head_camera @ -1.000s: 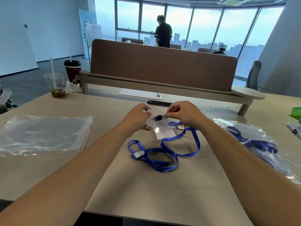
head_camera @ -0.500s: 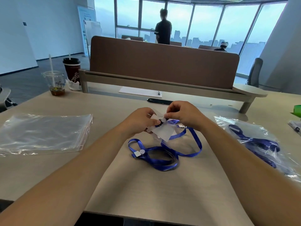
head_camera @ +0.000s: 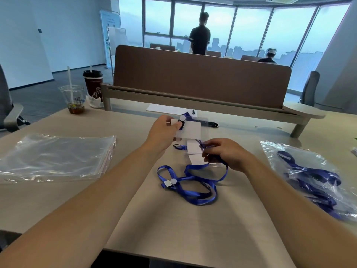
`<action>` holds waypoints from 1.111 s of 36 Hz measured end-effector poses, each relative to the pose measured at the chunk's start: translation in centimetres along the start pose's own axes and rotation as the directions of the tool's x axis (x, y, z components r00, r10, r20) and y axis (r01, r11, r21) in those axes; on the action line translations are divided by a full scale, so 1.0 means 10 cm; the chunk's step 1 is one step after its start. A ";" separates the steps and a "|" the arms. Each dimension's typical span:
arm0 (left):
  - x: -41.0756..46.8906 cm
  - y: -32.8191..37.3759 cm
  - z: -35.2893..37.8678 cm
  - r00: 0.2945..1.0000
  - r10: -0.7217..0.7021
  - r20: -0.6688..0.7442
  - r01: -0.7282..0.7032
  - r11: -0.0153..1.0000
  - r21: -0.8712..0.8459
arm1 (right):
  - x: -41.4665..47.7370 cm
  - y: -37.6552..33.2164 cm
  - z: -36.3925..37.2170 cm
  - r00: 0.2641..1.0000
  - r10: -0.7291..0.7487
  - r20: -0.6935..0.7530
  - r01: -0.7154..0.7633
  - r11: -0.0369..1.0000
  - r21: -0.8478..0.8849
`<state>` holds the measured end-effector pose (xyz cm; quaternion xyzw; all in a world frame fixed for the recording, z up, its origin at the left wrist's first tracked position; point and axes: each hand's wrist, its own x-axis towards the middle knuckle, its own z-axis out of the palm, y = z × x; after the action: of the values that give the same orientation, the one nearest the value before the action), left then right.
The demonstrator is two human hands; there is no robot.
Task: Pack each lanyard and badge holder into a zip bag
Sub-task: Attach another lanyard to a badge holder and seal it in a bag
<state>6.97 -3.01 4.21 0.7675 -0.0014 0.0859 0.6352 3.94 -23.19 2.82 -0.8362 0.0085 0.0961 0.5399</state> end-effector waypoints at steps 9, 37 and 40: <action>-0.03 -0.05 0.01 0.986 0.065 -0.155 -0.065 0.998 0.007 | -0.11 -0.21 0.26 0.988 -0.106 0.112 0.139 0.927 -0.347; -0.24 0.07 -0.04 0.903 -0.017 0.430 -0.081 0.975 0.209 | -0.15 -0.47 -0.07 0.923 -0.298 -0.244 0.268 0.952 -0.148; -0.28 0.09 -0.06 0.874 -0.052 0.484 -0.016 0.990 0.137 | -0.14 -0.44 -0.08 0.929 -0.272 -0.253 0.243 0.960 -0.138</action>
<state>4.05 -2.89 4.78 0.8061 -0.1478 -0.1157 0.5613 3.18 -22.23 7.35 -0.8623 -0.0332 -0.0899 0.4972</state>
